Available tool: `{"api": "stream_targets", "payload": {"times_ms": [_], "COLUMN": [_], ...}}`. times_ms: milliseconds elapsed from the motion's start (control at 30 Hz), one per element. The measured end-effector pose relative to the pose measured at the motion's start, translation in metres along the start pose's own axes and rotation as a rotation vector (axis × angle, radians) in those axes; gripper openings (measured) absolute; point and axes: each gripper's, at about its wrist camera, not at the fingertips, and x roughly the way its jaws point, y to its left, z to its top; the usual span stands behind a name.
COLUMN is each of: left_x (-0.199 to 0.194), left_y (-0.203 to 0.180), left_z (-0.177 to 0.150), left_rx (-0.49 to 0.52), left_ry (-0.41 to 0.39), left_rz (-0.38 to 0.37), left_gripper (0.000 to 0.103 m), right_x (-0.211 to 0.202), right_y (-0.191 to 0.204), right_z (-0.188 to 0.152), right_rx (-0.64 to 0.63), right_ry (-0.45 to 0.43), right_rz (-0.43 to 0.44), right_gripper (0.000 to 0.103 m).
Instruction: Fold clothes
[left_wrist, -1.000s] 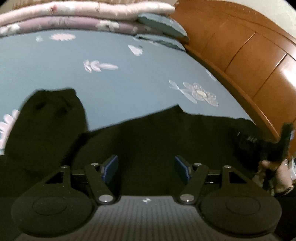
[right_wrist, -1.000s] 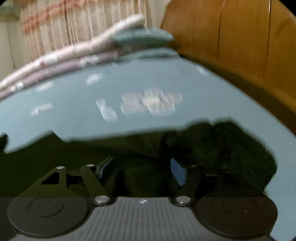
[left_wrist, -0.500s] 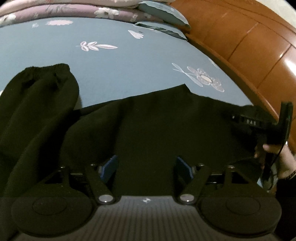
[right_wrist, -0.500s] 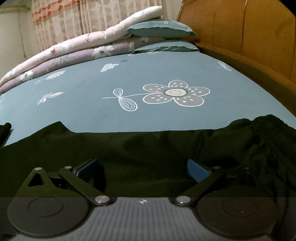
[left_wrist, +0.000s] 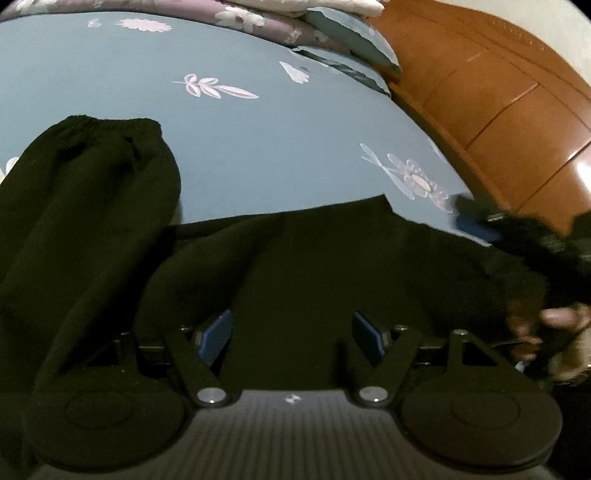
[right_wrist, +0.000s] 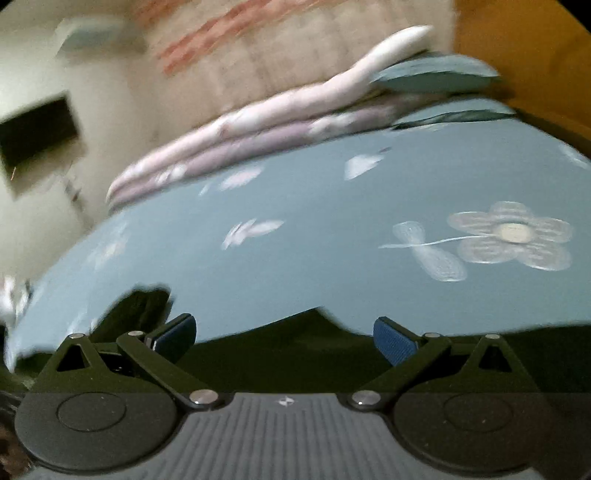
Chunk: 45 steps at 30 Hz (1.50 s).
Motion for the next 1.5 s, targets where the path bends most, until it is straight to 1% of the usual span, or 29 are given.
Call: {"api": "stream_targets", "payload": {"times_ms": [33, 100, 167, 200, 300, 433, 500, 600, 700, 800, 867, 933, 1000, 1067, 1100, 1167, 1200, 1267, 1300, 1367, 1467, 1500], "left_x": [-0.002, -0.006, -0.009, -0.009, -0.011, -0.016, 0.003, 0.048, 0.096, 0.139, 0.155, 0.162, 0.163, 0.164, 0.164, 0.164, 0.168, 0.172, 0.173, 0.169, 0.166, 0.166], "left_y": [0.002, 0.008, 0.014, 0.015, 0.007, -0.02, -0.026, -0.037, -0.045, -0.037, -0.032, -0.028, -0.026, -0.022, -0.022, -0.023, -0.02, -0.018, -0.021, -0.031, -0.038, -0.04], "left_z": [0.0, 0.0, 0.001, 0.003, 0.017, 0.057, 0.084, 0.117, 0.14, 0.151, 0.151, 0.149, 0.148, 0.147, 0.147, 0.149, 0.151, 0.15, 0.148, 0.146, 0.14, 0.138], "left_rx": [-0.007, -0.024, -0.043, -0.051, -0.054, 0.021, 0.036, 0.063, 0.071, 0.022, -0.001, 0.0, 0.019, 0.001, 0.014, 0.048, 0.034, 0.009, 0.027, 0.088, 0.128, 0.142], "left_ry": [-0.001, 0.002, 0.009, 0.017, 0.043, -0.011, 0.005, 0.076, 0.15, 0.242, 0.297, 0.31, 0.302, 0.32, 0.321, 0.304, 0.315, 0.35, 0.368, 0.369, 0.399, 0.404], "left_rz": [-0.003, -0.01, -0.02, -0.026, -0.05, -0.181, -0.259, -0.366, -0.407, -0.444, -0.477, -0.47, -0.473, -0.5, -0.501, -0.464, -0.463, -0.511, -0.526, -0.525, -0.562, -0.557], "left_gripper": [0.072, 0.073, 0.073, 0.073, 0.071, 0.073, 0.074, 0.074, 0.074, 0.074, 0.074, 0.074, 0.074, 0.074, 0.074, 0.074, 0.074, 0.074, 0.074, 0.075, 0.078, 0.079], "right_x": [0.014, 0.038, 0.048, 0.045, 0.04, 0.031, 0.028, 0.026, 0.022, 0.018, 0.016, 0.015, 0.014, 0.014, 0.013, 0.012, 0.012, 0.013, 0.012, 0.013, 0.015, 0.015], "right_y": [0.006, 0.009, 0.003, 0.002, -0.003, -0.012, -0.012, -0.007, -0.008, -0.013, -0.014, -0.012, -0.009, -0.006, -0.006, -0.006, -0.006, -0.005, -0.005, -0.006, -0.006, -0.005], "right_z": [-0.001, -0.008, -0.021, -0.028, -0.028, -0.031, -0.031, -0.034, -0.036, -0.037, -0.037, -0.038, -0.039, -0.041, -0.041, -0.041, -0.041, -0.042, -0.042, -0.042, -0.042, -0.042], "right_rx": [-0.027, -0.028, -0.027, -0.048, -0.065, -0.042, -0.061, -0.125, -0.143, -0.134, -0.131, -0.138, -0.154, -0.168, -0.169, -0.169, -0.17, -0.174, -0.173, -0.172, -0.176, -0.178], "right_ry": [0.025, 0.102, 0.128, 0.099, 0.105, 0.09, 0.099, 0.119, 0.125, 0.126, 0.126, 0.127, 0.128, 0.129, 0.128, 0.127, 0.127, 0.127, 0.127, 0.126, 0.126, 0.126], "right_rz": [0.008, -0.019, -0.03, -0.014, 0.022, 0.065, 0.072, 0.074, 0.087, 0.112, 0.121, 0.118, 0.108, 0.099, 0.099, 0.099, 0.098, 0.096, 0.096, 0.097, 0.093, 0.091], "right_gripper": [0.103, 0.103, 0.103, 0.103, 0.103, 0.103, 0.103, 0.103, 0.103, 0.103, 0.103, 0.103, 0.103, 0.103, 0.103, 0.103, 0.103, 0.103, 0.103, 0.103, 0.103, 0.103]}}
